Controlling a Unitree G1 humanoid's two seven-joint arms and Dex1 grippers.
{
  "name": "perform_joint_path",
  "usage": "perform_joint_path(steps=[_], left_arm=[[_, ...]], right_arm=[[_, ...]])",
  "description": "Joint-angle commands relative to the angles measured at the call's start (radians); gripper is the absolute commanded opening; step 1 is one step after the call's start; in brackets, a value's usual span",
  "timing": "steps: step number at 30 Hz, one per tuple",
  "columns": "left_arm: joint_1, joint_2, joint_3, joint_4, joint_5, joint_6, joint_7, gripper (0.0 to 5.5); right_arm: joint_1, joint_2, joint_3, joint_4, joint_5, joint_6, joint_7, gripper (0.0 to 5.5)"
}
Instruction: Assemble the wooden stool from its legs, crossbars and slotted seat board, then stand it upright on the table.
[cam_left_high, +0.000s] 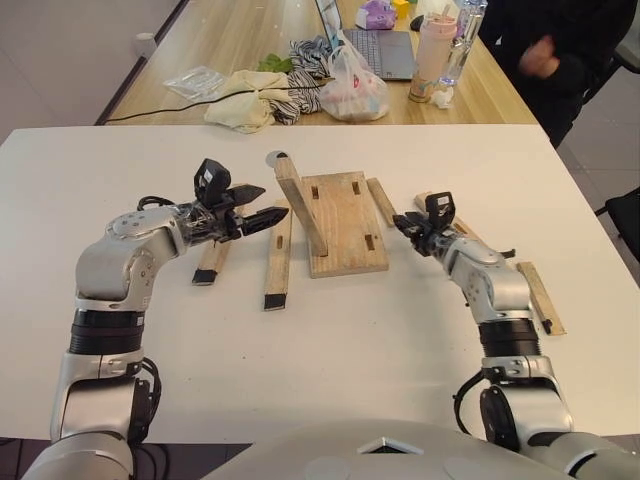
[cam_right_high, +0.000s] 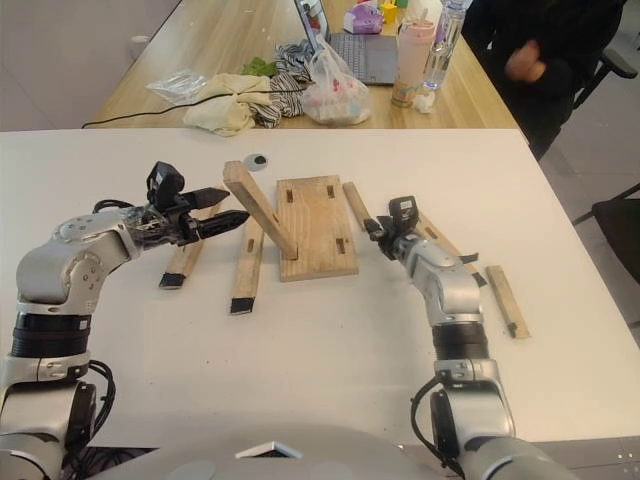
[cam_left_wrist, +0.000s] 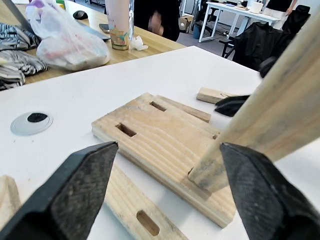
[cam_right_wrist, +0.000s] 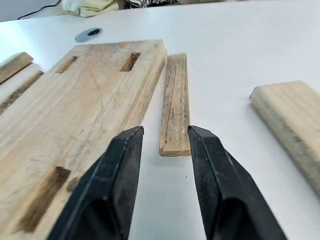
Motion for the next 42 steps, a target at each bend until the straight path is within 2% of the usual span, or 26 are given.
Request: perform_joint_path(steps=[1, 4, 9, 12, 17, 22, 32, 37, 42], left_arm=[[-0.027, 0.007, -0.007, 0.02, 0.009, -0.007, -0.008, 3.77], [-0.032, 0.005, -0.006, 0.025, 0.008, -0.008, -0.008, 3.77], [-0.029, 0.005, 0.001, 0.027, 0.008, -0.011, -0.003, 3.77], [-0.023, 0.0, 0.002, 0.024, 0.008, -0.013, 0.002, 3.77], [-0.036, -0.006, -0.002, 0.034, 0.009, -0.018, 0.003, 3.77], [-0.031, -0.003, 0.003, 0.034, 0.009, -0.021, 0.002, 3.77], [-0.017, -0.005, 0.012, 0.027, 0.005, -0.019, 0.013, 3.77], [-0.019, -0.002, 0.02, 0.026, 0.003, -0.017, 0.02, 3.77], [-0.013, -0.009, 0.066, 0.054, 0.024, -0.088, 0.053, 3.77]], right_arm=[[-0.098, 0.022, -0.034, 0.197, -0.02, -0.111, -0.036, 2.32], [-0.165, 0.033, -0.053, 0.312, -0.015, -0.166, -0.043, 2.74], [-0.188, 0.031, -0.057, 0.304, -0.017, -0.209, -0.028, 3.54], [-0.207, 0.028, -0.049, 0.338, -0.02, -0.217, 0.0, 3.54], [-0.254, 0.023, -0.009, 0.55, -0.074, -0.244, 0.049, 3.54], [-0.27, 0.01, -0.033, 0.684, -0.084, -0.284, 0.047, 2.87], [-0.176, -0.004, 0.025, 0.635, -0.106, -0.232, 0.152, 1.36], [-0.121, -0.022, 0.034, 0.584, -0.1, -0.198, 0.164, 1.29], [-0.053, -0.061, -0.03, 0.219, -0.018, -0.276, 0.211, 1.29]])
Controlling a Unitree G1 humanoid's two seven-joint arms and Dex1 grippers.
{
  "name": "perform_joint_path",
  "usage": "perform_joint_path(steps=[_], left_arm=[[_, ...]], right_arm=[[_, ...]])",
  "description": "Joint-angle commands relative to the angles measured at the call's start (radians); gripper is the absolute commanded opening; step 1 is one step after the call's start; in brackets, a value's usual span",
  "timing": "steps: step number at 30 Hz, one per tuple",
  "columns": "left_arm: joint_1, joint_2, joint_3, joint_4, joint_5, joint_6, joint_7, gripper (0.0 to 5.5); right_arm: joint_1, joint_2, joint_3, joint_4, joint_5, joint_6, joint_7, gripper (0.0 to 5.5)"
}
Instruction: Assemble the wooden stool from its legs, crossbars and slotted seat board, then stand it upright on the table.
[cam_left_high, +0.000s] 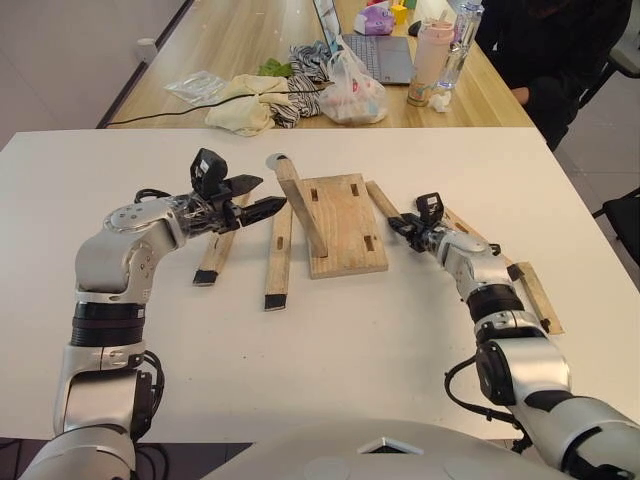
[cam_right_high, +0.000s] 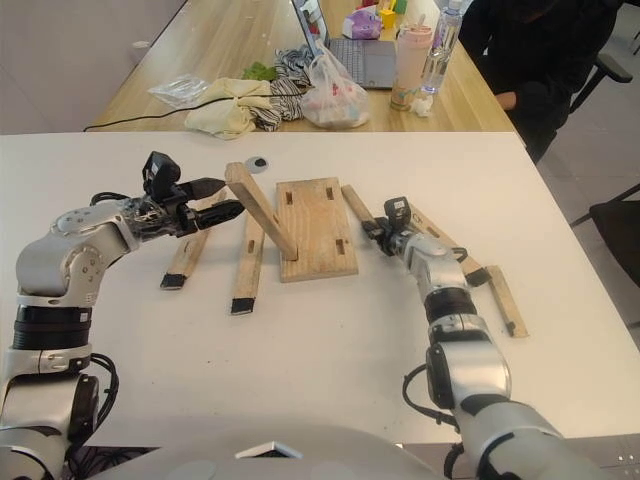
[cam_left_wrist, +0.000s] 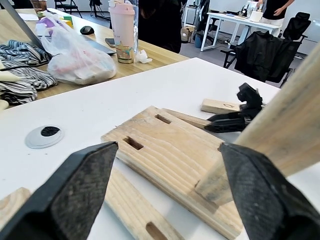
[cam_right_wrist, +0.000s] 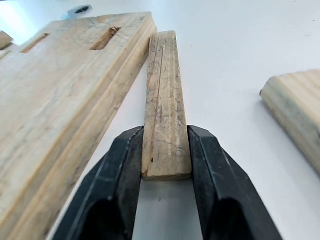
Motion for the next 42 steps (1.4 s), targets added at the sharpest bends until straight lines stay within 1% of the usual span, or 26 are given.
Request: perform_joint_path(steps=[1, 2, 4, 6, 8, 10, 12, 16, 18, 20, 24, 29, 32, 39, 42], left_arm=[[0.007, 0.003, 0.041, 0.03, 0.023, -0.068, 0.029, 3.77], [0.008, 0.006, 0.049, 0.034, 0.016, -0.062, 0.031, 3.77], [0.006, 0.01, 0.063, 0.036, -0.001, -0.038, 0.035, 3.77], [0.008, 0.01, 0.065, 0.029, -0.01, -0.02, 0.038, 3.77], [0.004, 0.018, 0.06, 0.031, -0.014, -0.006, 0.03, 3.77], [-0.016, 0.023, 0.053, 0.035, -0.021, 0.013, 0.018, 3.77], [-0.048, 0.017, 0.049, 0.04, -0.033, 0.035, 0.012, 3.77], [-0.069, -0.01, 0.051, -0.03, -0.106, 0.102, -0.004, 3.77], [-0.041, 0.011, 0.056, -0.085, -0.143, 0.13, -0.028, 3.42], [-0.031, 0.047, 0.076, -0.095, -0.16, 0.154, -0.034, 3.26], [-0.073, 0.025, 0.155, -0.072, -0.244, 0.205, -0.002, 3.26], [-0.024, 0.018, 0.136, -0.107, -0.253, 0.218, 0.014, 3.26], [-0.037, 0.006, 0.158, -0.109, -0.285, 0.239, 0.026, 3.26], [-0.109, -0.013, 0.298, -0.113, -0.522, 0.326, 0.045, 3.26], [-0.122, -0.02, 0.304, -0.132, -0.595, 0.358, 0.068, 3.26]], right_arm=[[0.098, -0.073, -0.015, -0.274, 0.009, -0.027, 0.036, 1.29], [0.112, -0.132, 0.015, -0.346, -0.06, -0.113, 0.047, 1.28], [0.142, -0.274, 0.091, -0.441, -0.233, -0.351, 0.073, 1.28], [0.136, -0.43, 0.175, -0.407, -0.447, -0.69, 0.024, 1.28], [0.077, -0.522, 0.256, -0.306, -0.613, -0.93, -0.045, 1.28], [-0.007, -0.554, 0.324, -0.227, -0.73, -1.077, -0.092, 1.28], [-0.081, -0.565, 0.366, -0.187, -0.818, -1.204, -0.144, 1.28], [-0.16, -0.568, 0.384, -0.118, -0.921, -1.39, -0.292, 1.28], [-0.169, -0.564, 0.396, -0.075, -0.965, -1.434, -0.364, 1.28], [-0.168, -0.566, 0.407, -0.044, -0.996, -1.456, -0.414, 1.28], [-0.152, -0.587, 0.398, -0.048, -0.996, -1.508, -0.465, 1.28], [-0.156, -0.586, 0.386, -0.099, -0.996, -1.534, -0.497, 1.28], [-0.156, -0.579, 0.388, -0.11, -1.002, -1.525, -0.507, 1.28], [-0.169, -0.565, 0.403, -0.12, -1.063, -1.505, -0.546, 1.28], [-0.177, -0.558, 0.412, -0.137, -1.125, -1.479, -0.586, 1.28]])
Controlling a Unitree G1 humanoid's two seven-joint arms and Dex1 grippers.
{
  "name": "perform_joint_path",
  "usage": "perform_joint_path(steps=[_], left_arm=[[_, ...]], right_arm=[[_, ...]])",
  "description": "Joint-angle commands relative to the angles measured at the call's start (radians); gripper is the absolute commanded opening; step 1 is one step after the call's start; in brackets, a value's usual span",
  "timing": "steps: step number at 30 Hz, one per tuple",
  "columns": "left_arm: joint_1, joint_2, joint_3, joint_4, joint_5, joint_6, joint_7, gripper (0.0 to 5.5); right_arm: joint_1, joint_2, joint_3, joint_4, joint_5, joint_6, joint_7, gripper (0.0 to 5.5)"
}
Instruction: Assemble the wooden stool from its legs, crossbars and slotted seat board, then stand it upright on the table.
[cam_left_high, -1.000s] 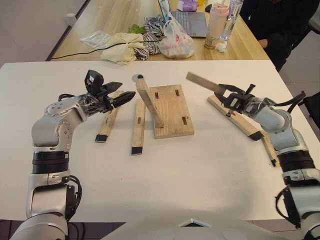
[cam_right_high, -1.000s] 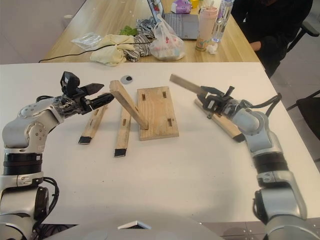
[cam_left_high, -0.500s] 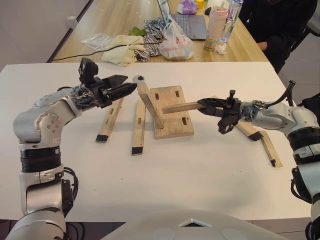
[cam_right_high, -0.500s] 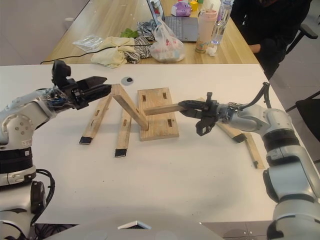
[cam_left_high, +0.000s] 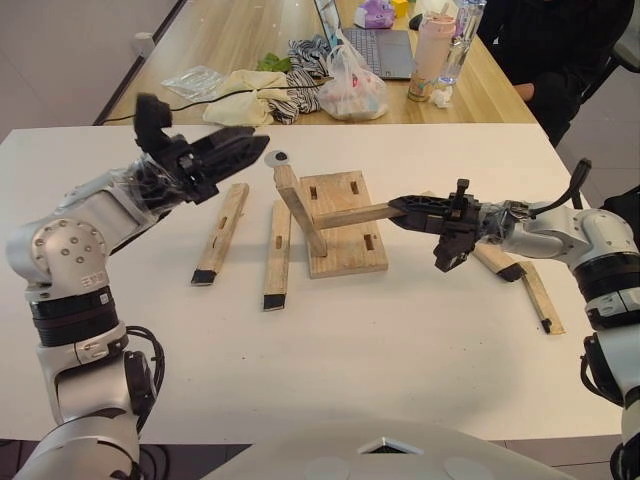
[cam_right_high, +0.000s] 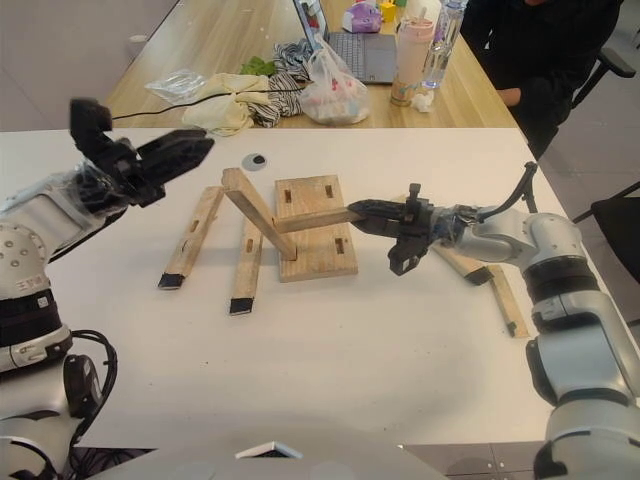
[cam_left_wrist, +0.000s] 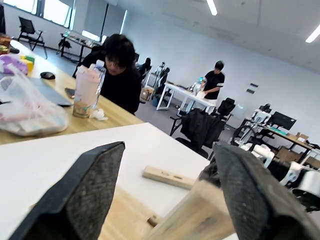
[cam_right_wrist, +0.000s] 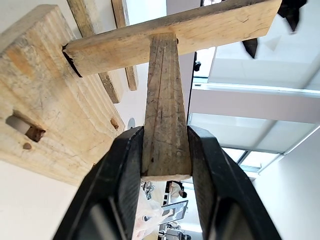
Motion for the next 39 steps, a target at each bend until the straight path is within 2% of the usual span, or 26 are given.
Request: perform_joint_path(steps=[1, 7, 12, 27, 32, 39], left_arm=[[-0.023, -0.013, 0.003, -0.037, -0.081, 0.049, 0.033, 3.26], [-0.006, -0.049, -0.088, -0.027, -0.079, 0.101, 0.104, 3.26], [0.033, -0.025, -0.173, -0.039, -0.047, 0.177, 0.137, 3.26], [0.01, -0.028, -0.192, 0.013, -0.067, 0.218, 0.149, 3.26], [0.013, -0.042, -0.205, 0.012, -0.068, 0.22, 0.154, 3.26], [0.046, -0.094, -0.228, -0.009, -0.068, 0.198, 0.166, 3.26]], right_arm=[[-0.028, -0.008, 0.022, -0.025, -0.084, 0.032, -0.05, 1.28], [-0.042, -0.014, 0.034, -0.052, -0.165, 0.066, -0.162, 1.28], [-0.051, -0.02, 0.038, -0.084, -0.21, 0.097, -0.26, 1.28], [-0.026, -0.013, 0.181, -0.098, -0.34, 0.193, -0.453, 1.28], [-0.124, 0.025, 0.254, -0.081, -0.433, 0.289, -0.544, 1.28], [-0.205, 0.082, 0.364, -0.043, -0.437, 0.268, -0.565, 1.28]])
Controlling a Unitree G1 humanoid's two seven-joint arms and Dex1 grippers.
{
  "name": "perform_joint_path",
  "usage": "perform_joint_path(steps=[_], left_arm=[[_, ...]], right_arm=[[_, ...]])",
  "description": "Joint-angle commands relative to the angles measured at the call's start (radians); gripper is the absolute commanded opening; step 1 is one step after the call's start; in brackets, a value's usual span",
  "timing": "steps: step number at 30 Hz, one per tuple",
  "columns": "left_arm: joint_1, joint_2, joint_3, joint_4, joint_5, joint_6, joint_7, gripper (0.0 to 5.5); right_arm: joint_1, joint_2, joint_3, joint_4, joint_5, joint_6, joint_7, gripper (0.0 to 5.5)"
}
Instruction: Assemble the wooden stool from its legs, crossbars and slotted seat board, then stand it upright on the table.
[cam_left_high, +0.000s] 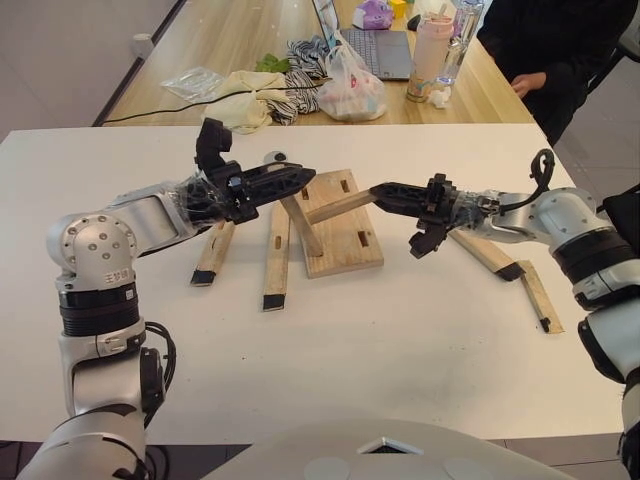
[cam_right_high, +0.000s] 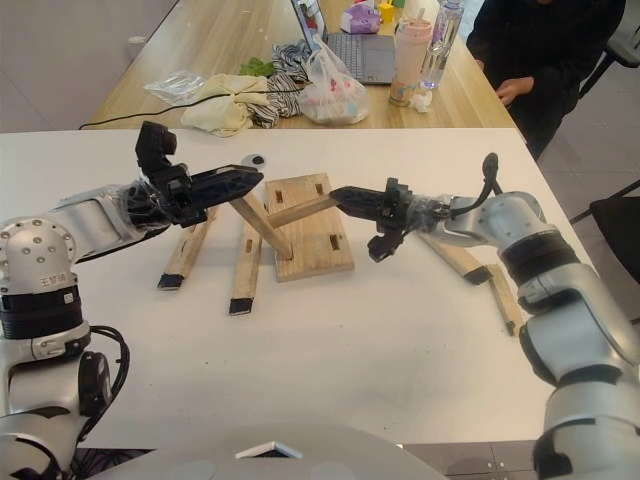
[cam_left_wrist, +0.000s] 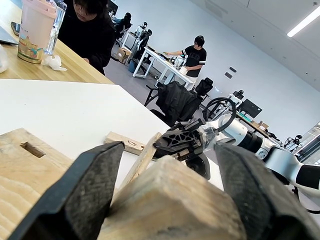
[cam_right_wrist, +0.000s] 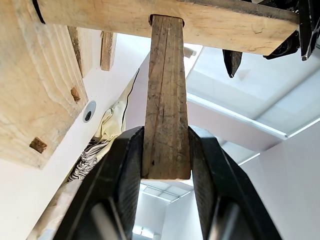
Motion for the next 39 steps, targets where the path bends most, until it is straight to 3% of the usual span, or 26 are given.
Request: perform_joint_path(steps=[1, 9, 16, 25, 30, 39], left_arm=[[0.05, -0.045, -0.061, 0.003, 0.017, 0.034, 0.025, 3.26], [0.061, -0.044, -0.054, 0.015, 0.03, 0.002, 0.022, 3.26], [0.06, -0.049, -0.057, 0.025, 0.045, -0.024, 0.016, 3.26], [0.045, -0.037, -0.038, 0.041, 0.059, -0.05, 0.016, 3.26], [0.034, -0.017, -0.024, 0.034, 0.066, -0.072, 0.002, 3.26], [-0.02, 0.063, 0.037, 0.027, 0.02, -0.091, -0.097, 3.26]], right_arm=[[-0.026, 0.077, 0.073, -0.021, 0.001, -0.032, 0.02, 1.28], [-0.052, 0.076, 0.116, 0.039, 0.022, -0.011, 0.014, 1.28], [-0.062, 0.084, 0.138, 0.06, 0.029, 0.001, 0.011, 2.76], [0.058, 0.027, 0.174, -0.046, 0.034, -0.034, 0.054, 2.8], [0.138, -0.026, 0.125, -0.079, 0.105, -0.046, 0.12, 2.8], [0.236, -0.018, 0.003, 0.091, 0.47, 0.029, 0.517, 2.8]])
